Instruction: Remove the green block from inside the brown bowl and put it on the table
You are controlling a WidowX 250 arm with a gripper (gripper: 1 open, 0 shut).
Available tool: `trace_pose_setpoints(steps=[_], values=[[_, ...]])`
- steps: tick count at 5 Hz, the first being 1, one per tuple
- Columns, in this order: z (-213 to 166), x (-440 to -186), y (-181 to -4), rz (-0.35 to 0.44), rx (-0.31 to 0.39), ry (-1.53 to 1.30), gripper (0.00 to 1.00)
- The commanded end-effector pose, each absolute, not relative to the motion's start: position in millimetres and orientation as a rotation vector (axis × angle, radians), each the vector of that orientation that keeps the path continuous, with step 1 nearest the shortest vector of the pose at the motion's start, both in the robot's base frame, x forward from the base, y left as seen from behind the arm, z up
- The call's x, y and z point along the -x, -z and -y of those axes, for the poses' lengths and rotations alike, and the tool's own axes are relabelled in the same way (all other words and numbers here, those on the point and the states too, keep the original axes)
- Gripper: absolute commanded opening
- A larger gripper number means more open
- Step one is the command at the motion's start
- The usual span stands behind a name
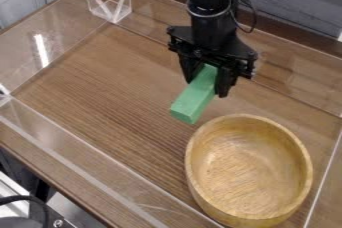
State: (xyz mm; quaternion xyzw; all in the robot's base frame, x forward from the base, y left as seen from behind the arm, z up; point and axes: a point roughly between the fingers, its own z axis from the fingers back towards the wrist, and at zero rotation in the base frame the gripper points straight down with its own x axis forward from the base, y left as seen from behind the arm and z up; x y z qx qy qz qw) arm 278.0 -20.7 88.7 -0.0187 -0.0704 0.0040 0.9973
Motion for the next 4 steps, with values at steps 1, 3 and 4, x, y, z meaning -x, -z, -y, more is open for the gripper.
trace_pose_setpoints(steps=[1,3,4], values=[[15.6,-283.4,-94.8,0.176,0.040,-0.024,0.00],[13.2,-286.5,-91.7,0.182,0.046,-0.032,0.00],[11.6,-288.2,-90.1,0.186,0.048,-0.036,0.00]])
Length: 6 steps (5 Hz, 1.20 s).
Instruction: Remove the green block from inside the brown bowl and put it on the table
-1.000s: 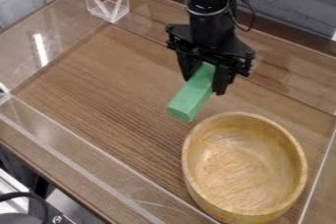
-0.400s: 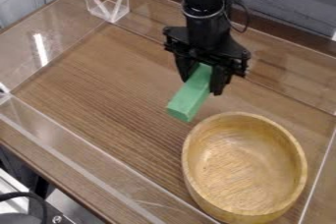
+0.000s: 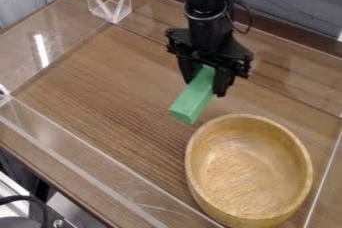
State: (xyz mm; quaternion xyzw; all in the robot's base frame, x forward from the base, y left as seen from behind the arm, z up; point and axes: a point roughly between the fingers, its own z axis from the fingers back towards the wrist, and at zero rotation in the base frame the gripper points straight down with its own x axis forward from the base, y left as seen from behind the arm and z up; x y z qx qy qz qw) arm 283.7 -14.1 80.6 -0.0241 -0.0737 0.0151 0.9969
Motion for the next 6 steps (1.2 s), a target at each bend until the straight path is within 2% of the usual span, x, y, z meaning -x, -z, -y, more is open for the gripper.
trace_pose_setpoints(steps=[1,6], values=[[10.4,-290.1,-88.5,0.190,0.050,-0.039,0.00],[7.3,-299.9,-83.3,0.209,0.064,-0.049,0.00]])
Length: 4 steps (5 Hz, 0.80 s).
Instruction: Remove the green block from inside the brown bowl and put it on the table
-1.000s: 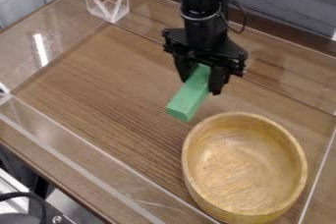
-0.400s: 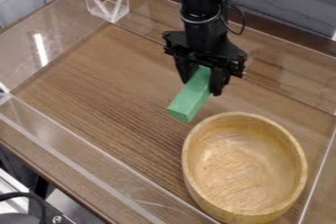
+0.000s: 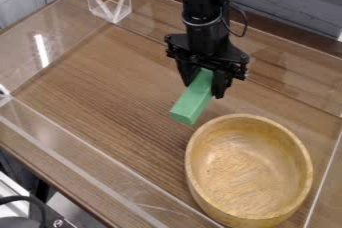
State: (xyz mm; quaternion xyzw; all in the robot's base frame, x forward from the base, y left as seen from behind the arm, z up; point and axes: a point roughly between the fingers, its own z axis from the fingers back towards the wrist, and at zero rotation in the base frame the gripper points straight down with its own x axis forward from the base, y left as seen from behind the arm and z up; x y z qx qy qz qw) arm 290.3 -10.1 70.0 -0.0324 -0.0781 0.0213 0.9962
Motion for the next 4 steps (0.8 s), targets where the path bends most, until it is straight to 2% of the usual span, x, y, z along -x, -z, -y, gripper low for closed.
trace_pose_setpoints(steps=[1,3,4], values=[[-0.4,-296.3,-89.2,0.206,0.068,-0.046,0.00],[-19.9,-287.0,-107.8,0.214,0.075,-0.019,0.00],[-29.3,-277.9,-134.4,0.239,0.082,-0.009,0.00]])
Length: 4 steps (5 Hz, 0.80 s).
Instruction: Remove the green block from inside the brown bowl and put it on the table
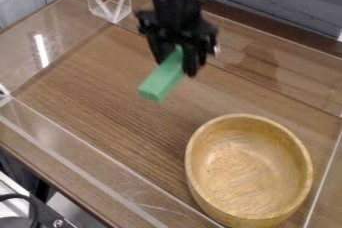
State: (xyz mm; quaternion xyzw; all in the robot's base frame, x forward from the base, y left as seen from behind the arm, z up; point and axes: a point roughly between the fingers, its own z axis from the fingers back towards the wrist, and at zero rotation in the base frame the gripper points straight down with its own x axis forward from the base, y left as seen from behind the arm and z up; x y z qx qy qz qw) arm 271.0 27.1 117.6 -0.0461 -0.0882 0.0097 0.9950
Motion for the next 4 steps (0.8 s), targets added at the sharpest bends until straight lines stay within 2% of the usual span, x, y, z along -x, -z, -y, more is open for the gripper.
trace_pose_setpoints(steps=[1,3,4], values=[[-43.9,-274.6,-175.8,0.288,0.072,-0.049,0.00],[-110.1,-279.2,-159.8,0.308,0.039,-0.035,0.00],[-113.2,-281.9,-140.8,0.299,0.029,-0.017,0.00]])
